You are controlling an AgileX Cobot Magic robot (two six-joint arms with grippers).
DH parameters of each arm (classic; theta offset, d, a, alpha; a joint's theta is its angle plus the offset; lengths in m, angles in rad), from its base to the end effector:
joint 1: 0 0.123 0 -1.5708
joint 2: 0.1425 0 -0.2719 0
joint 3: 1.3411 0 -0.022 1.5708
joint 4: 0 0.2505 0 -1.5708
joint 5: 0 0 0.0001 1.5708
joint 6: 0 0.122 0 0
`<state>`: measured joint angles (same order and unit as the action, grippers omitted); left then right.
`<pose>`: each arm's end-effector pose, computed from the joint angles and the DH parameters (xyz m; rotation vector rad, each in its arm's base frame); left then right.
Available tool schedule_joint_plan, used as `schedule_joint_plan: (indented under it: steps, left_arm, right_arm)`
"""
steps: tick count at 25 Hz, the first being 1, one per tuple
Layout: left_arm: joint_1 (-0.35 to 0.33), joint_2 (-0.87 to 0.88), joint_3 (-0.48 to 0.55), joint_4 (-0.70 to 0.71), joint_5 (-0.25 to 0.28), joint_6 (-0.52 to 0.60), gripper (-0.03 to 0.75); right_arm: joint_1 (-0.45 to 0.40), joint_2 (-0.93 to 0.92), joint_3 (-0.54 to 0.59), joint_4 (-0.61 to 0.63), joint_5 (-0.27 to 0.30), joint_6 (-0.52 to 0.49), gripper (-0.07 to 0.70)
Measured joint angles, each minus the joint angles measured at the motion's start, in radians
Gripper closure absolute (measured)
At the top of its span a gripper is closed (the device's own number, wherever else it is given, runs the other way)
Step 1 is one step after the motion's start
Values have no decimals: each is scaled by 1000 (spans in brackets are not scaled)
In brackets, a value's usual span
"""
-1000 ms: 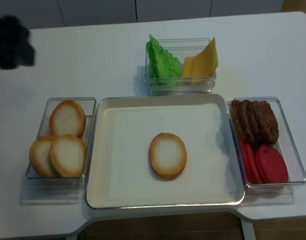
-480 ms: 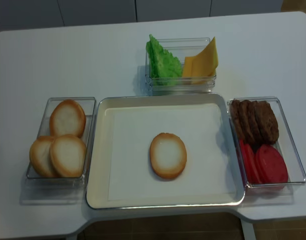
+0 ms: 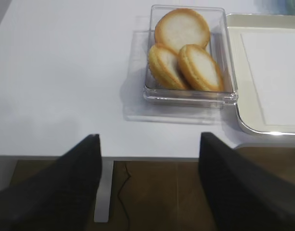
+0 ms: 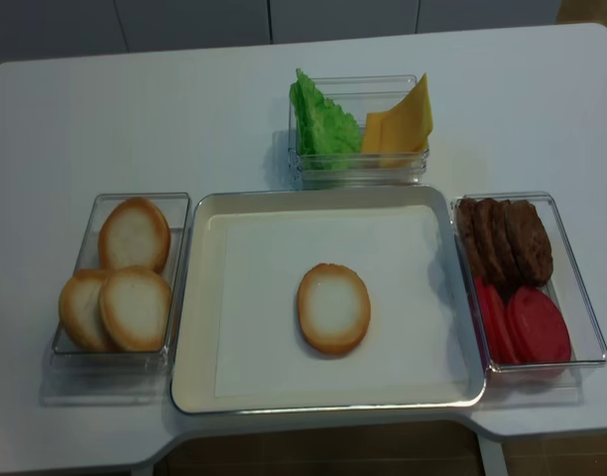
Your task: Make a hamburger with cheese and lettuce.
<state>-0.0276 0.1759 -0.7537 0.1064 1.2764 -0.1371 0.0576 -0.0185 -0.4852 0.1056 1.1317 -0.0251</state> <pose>0.0251 0.0117 0.3104 -0.1432 2.1725 0.0348 0.0294 0.0134 0.2521 -0.0969 2.1079 0.1472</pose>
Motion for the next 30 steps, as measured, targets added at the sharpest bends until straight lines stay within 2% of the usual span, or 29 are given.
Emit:
schedule_joint_plan:
  steps: [11, 26, 30]
  left_arm:
    - [0, -187, 114, -3, 6, 2, 269]
    - [0, -194, 220, -4, 6, 4, 274]
    - [0, -194, 227, -4, -18, 8, 274]
  right_arm:
    - [0, 0, 0, 0, 0, 0, 410]
    - [0, 0, 0, 0, 0, 0, 412]
    - [0, 0, 0, 0, 0, 0, 412]
